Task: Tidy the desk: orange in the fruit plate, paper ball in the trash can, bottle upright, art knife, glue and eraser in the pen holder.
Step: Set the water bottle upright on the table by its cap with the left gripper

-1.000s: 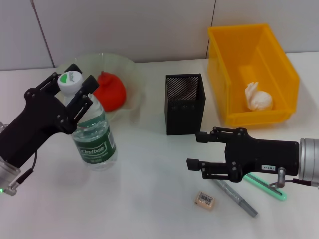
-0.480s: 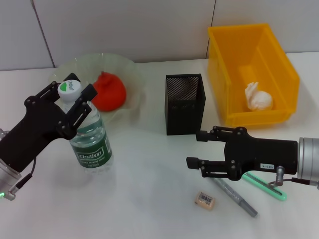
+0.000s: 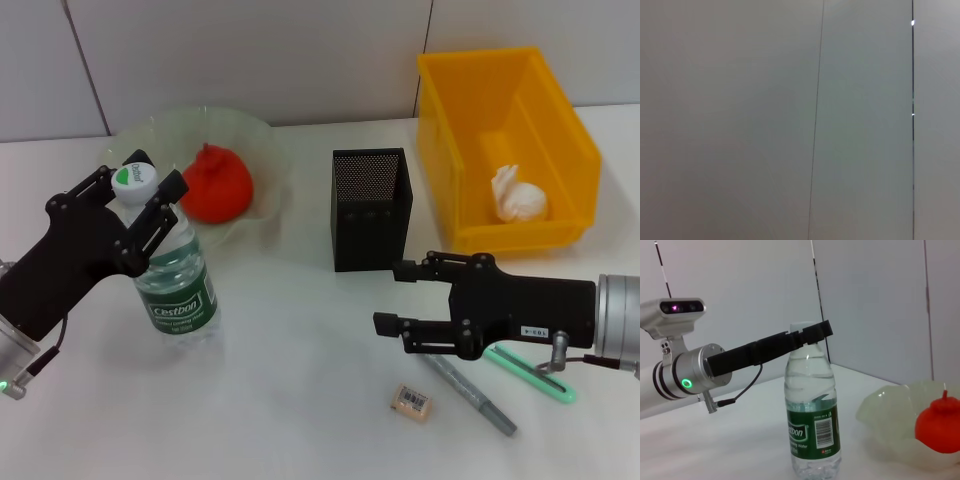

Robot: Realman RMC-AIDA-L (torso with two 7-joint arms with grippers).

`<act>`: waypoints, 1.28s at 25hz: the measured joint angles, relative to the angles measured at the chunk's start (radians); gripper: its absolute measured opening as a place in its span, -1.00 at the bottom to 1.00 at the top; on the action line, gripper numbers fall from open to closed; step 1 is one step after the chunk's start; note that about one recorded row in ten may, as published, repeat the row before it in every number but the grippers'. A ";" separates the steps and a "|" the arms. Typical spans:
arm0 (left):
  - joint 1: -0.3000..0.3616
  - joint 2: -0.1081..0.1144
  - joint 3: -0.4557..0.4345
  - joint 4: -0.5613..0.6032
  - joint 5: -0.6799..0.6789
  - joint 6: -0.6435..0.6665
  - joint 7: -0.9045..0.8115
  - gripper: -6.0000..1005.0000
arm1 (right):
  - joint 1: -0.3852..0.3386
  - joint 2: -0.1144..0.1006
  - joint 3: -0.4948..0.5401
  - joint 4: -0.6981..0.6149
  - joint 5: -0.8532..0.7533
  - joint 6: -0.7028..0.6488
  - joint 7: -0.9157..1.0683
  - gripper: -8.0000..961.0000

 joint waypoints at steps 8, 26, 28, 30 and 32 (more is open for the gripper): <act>0.007 0.006 -0.023 0.002 0.006 -0.026 0.020 -0.12 | 0.002 0.000 0.000 -0.002 -0.003 0.003 0.000 0.54; -0.008 0.004 -0.052 0.004 0.002 -0.121 0.056 -0.12 | 0.005 0.002 -0.006 -0.008 -0.006 0.004 0.003 0.54; -0.008 0.004 -0.063 0.002 0.002 -0.124 0.058 -0.12 | 0.005 0.003 -0.006 -0.009 -0.006 0.004 0.003 0.54; -0.008 0.004 -0.074 -0.002 0.002 -0.127 0.067 -0.12 | 0.005 0.003 -0.006 -0.009 -0.006 0.004 0.003 0.54; -0.007 0.004 -0.079 -0.006 0.002 -0.132 0.078 -0.11 | 0.006 0.003 -0.006 -0.009 -0.006 0.004 0.004 0.54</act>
